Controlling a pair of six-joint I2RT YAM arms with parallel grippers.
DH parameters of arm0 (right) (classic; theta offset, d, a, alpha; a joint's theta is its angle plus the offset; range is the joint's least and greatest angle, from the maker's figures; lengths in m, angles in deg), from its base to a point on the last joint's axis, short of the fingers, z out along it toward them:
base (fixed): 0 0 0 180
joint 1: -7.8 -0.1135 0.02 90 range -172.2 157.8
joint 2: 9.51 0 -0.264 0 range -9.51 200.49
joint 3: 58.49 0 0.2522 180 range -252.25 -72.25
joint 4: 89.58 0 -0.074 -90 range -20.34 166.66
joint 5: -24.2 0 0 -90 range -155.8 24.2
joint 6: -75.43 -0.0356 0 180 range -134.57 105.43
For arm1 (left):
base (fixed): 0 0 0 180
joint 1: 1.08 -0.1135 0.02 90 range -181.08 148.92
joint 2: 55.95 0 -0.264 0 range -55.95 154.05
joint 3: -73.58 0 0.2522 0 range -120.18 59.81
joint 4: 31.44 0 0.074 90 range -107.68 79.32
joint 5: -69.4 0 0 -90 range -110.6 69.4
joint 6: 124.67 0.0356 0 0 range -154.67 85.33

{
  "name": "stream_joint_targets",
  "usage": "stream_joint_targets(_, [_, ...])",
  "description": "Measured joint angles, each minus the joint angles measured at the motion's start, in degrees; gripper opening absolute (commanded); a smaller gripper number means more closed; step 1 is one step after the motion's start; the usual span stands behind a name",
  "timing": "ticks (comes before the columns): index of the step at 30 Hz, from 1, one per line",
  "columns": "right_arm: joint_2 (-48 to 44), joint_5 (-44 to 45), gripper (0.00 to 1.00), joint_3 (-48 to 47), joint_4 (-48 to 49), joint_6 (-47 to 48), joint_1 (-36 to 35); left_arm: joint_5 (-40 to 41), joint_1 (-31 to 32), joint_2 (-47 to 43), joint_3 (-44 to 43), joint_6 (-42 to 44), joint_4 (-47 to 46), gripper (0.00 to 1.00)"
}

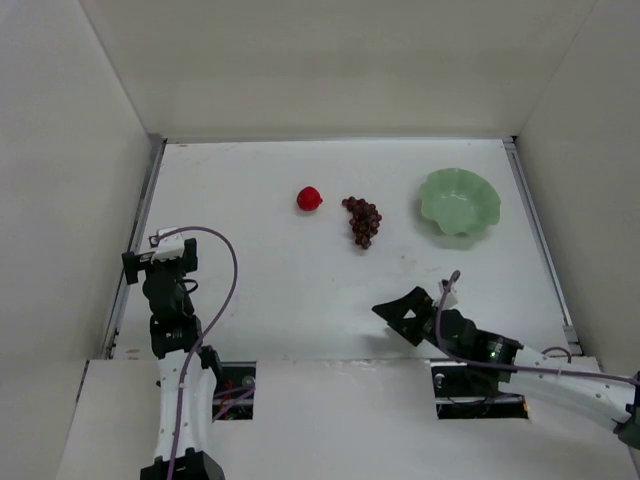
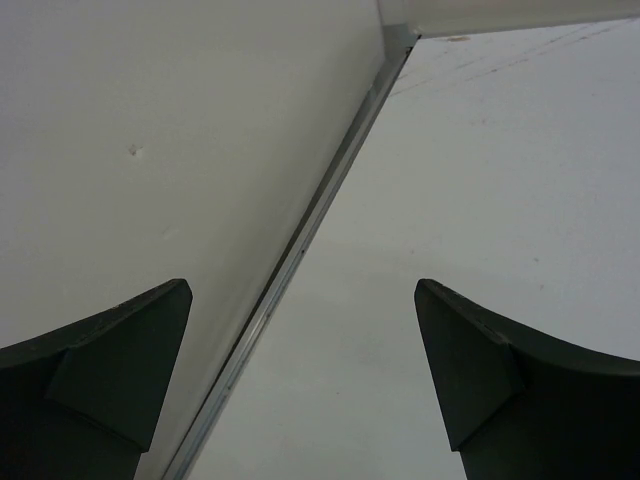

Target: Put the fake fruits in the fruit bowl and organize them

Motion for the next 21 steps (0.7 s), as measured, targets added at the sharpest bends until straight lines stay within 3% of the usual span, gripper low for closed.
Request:
stream_joint_targets(4, [1.1,-0.3,1.00,0.0,-0.2,2.9,1.8,0.0,0.1,-0.5,0.0,0.1,0.6,1.00])
stream_joint_targets(7, [4.4,0.5,1.00,-1.6,-2.5,10.1,1.8,-0.7,1.7,-1.0,-1.4,1.2,4.5,1.00])
stream_joint_targets(12, [16.8,5.9,1.00,-19.4,-10.1,27.6,2.8,-3.4,6.7,0.7,-7.2,2.6,9.9,1.00])
stream_joint_targets(17, [28.5,15.1,1.00,-39.9,-11.4,44.7,14.6,-6.6,11.8,5.2,-14.8,4.0,12.4,1.00])
stream_joint_targets(21, [26.7,16.5,1.00,-41.6,-5.0,54.8,30.7,-8.5,21.4,12.0,-22.4,7.5,14.3,1.00])
